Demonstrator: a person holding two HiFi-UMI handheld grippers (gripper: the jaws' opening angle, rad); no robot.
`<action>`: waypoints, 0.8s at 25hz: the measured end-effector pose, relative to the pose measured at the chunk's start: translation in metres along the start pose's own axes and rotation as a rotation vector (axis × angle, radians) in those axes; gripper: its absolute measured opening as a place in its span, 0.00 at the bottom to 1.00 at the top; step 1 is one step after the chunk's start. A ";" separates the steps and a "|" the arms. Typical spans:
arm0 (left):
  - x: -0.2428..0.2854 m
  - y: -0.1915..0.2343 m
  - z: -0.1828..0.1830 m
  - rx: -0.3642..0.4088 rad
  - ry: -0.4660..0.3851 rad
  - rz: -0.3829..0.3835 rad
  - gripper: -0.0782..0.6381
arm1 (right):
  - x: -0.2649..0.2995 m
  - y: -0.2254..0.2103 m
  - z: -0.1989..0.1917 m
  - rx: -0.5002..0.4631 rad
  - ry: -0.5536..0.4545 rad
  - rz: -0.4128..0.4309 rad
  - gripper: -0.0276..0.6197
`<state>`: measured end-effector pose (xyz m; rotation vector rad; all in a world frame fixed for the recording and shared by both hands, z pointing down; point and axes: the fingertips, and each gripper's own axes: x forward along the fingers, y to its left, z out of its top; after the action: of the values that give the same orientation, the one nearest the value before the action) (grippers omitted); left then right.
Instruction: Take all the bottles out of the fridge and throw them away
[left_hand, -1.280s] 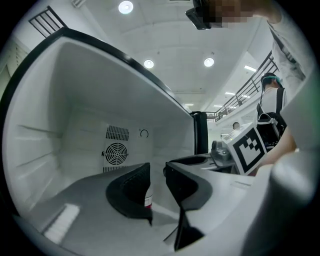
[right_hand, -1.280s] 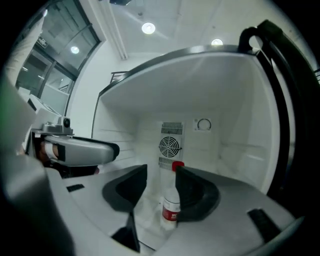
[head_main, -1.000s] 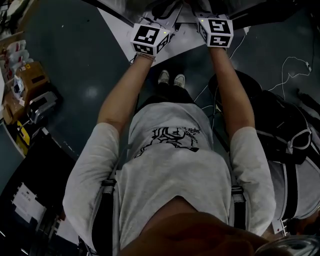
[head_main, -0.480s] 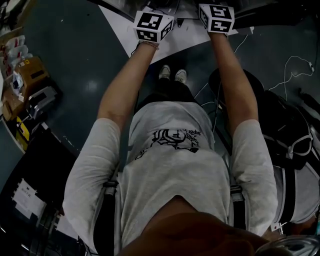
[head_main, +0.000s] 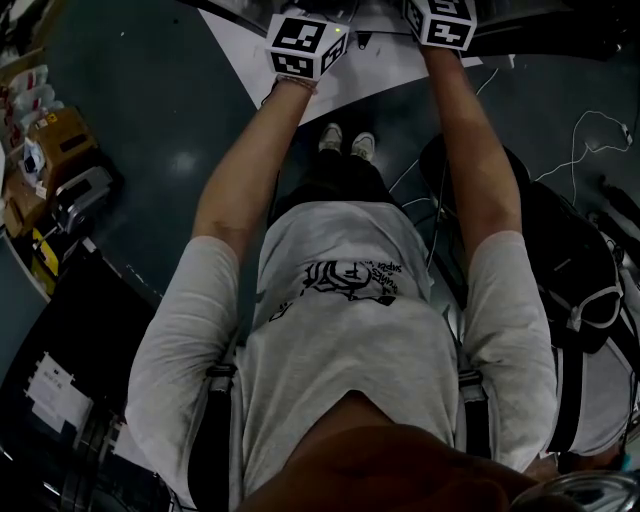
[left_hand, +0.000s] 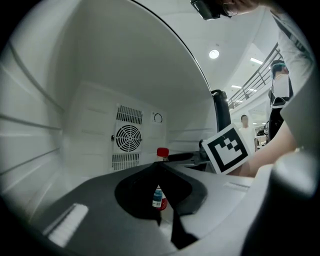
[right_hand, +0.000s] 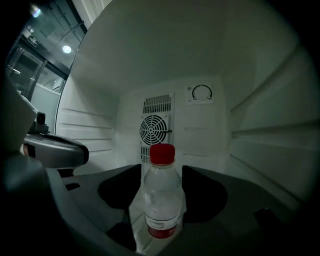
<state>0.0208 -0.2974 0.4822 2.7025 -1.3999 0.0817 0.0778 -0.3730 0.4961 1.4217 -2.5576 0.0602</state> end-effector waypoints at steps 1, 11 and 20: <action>-0.001 0.001 -0.001 -0.001 0.002 0.003 0.12 | 0.001 -0.001 0.000 0.000 0.000 0.001 0.39; -0.001 0.007 -0.004 0.003 0.015 0.015 0.12 | 0.006 -0.005 0.000 -0.010 0.002 -0.003 0.39; -0.012 0.001 0.009 -0.003 0.002 0.012 0.12 | -0.020 0.006 0.015 -0.012 -0.017 0.004 0.39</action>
<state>0.0133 -0.2894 0.4725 2.6908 -1.4148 0.0830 0.0801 -0.3549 0.4780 1.4185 -2.5697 0.0337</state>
